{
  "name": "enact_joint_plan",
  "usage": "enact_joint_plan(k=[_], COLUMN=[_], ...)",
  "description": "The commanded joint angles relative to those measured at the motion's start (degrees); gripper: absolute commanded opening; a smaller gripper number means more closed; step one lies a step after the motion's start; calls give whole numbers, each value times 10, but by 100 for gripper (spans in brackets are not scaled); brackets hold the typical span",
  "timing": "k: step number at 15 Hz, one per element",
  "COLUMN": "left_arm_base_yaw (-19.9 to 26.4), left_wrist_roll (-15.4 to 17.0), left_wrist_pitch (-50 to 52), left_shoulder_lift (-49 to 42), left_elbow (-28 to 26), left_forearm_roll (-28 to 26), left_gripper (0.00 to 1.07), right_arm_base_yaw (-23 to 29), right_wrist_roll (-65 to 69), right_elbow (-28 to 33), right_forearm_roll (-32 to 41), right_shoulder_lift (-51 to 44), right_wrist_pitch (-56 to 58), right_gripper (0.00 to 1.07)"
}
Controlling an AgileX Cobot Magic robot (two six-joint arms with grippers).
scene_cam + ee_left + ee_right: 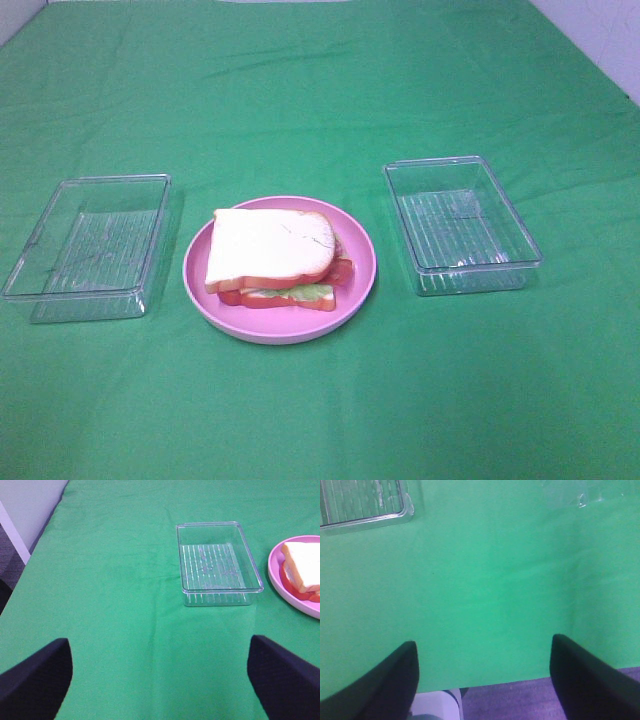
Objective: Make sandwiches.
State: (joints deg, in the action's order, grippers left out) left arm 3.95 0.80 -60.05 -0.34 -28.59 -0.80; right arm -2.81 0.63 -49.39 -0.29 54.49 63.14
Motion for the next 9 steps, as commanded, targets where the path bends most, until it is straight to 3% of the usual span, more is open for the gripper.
enact_joint_plan(k=[1, 9], left_arm_base_yaw=[-1, -1], left_wrist_roll=[2, 3], left_wrist_pitch=[3, 3], left_shoulder_lift=[-12, -12], left_elbow=[1, 1], left_forearm_roll=[-2, -5], left_gripper=[88, 88], right_arm_base_yaw=[-2, -2], right_wrist_roll=[-13, -24], right_elbow=[66, 182], right_forearm_roll=[-2, -2], right_shoulder_lift=[-126, -474], right_wrist_pitch=[-9, -10], right_gripper=[71, 71])
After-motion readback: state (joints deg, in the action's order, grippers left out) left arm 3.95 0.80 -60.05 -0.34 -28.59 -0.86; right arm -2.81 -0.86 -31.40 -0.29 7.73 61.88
